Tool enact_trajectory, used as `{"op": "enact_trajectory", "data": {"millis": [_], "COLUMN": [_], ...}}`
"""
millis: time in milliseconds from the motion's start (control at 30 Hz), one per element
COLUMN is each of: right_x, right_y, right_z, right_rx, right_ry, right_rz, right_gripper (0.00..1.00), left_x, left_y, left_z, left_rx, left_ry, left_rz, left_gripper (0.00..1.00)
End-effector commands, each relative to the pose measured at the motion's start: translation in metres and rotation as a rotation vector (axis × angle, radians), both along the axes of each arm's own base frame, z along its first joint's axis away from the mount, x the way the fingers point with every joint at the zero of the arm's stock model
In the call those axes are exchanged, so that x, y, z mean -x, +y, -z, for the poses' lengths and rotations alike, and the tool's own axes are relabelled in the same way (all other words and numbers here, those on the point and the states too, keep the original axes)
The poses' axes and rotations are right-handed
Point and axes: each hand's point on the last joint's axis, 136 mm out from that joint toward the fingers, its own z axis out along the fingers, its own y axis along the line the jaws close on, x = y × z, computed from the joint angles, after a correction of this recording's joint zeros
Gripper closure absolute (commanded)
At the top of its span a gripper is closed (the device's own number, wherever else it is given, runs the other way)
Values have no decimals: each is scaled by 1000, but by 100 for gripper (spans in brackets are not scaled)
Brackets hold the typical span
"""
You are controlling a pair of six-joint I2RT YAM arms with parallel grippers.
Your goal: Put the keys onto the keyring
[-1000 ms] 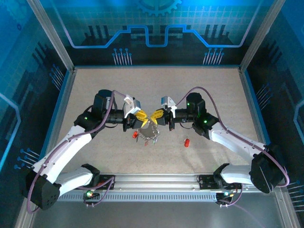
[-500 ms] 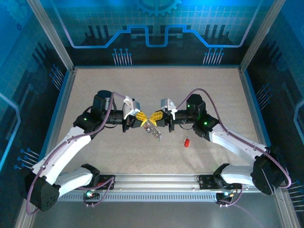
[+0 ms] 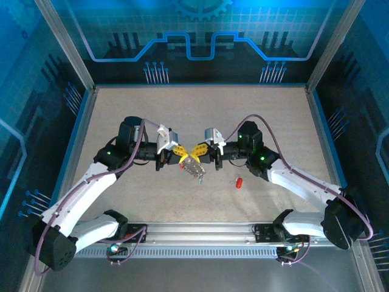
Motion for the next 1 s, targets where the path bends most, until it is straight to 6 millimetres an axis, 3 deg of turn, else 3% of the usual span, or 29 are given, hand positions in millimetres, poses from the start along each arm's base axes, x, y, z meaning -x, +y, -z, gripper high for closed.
{"op": "enact_trajectory", "data": {"millis": [0,400,467,567,700,833,967], "right_x": [10,6,5,4,4,4,2], "right_y": [8,4,3,3,4,4,3], "right_z": [-12,6,6,6,7,6,5], "right_rx": [-15,78,79,73,73,72,74], "right_ry": [-58,-77,-74,-77,-76,-81,-86], "right_rz": [-37,1,7,7,1,3,10], "right_gripper": [100,100,100,100,100,100,100], "left_x": [14,22,22,21,21,23,25], "left_y": [-5,-6,-6,-6,-8,-8,-7], "left_z": [-12,-13,-8,0,6,10,14], "left_rx": [56,60,63,57,48,28,7], "left_ry": [-57,-82,-77,-72,-55,-64,-68], "left_rz": [96,142,145,148,154,171,180], "left_gripper": [100,100,87,84,85,100,100]}}
